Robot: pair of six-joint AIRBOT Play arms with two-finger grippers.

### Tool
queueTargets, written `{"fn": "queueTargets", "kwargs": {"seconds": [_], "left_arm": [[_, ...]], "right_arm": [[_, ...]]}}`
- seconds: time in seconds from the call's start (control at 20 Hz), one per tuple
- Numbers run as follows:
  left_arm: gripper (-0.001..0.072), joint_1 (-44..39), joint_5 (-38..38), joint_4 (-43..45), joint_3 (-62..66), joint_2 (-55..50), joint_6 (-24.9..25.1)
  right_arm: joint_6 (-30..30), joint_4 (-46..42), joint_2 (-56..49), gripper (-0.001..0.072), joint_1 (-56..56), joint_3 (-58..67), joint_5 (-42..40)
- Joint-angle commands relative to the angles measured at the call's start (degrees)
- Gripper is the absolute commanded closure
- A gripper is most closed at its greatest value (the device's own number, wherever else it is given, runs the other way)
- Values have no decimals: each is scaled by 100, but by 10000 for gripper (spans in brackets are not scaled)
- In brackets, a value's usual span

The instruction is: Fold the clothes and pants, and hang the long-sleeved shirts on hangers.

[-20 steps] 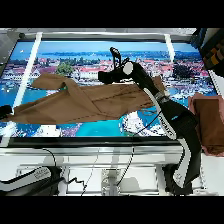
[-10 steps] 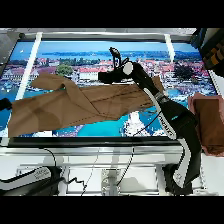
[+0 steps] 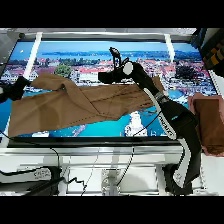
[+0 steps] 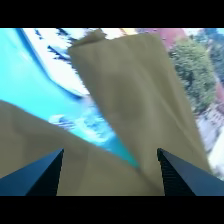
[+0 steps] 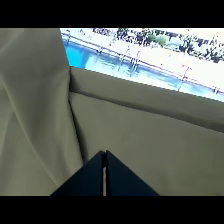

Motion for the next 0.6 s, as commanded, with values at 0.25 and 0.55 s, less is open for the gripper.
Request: {"fn": "queueTargets", "kwargs": {"seconds": [0.25, 0.55], "left_arm": [[8, -188, 754, -678, 4, -820, -284], [10, -345, 1097, -721, 203, -1379, -304]], "right_arm": [[0, -146, 4, 683, -4, 2, 0], [0, -153, 4, 683, -2, 2, -11]]}}
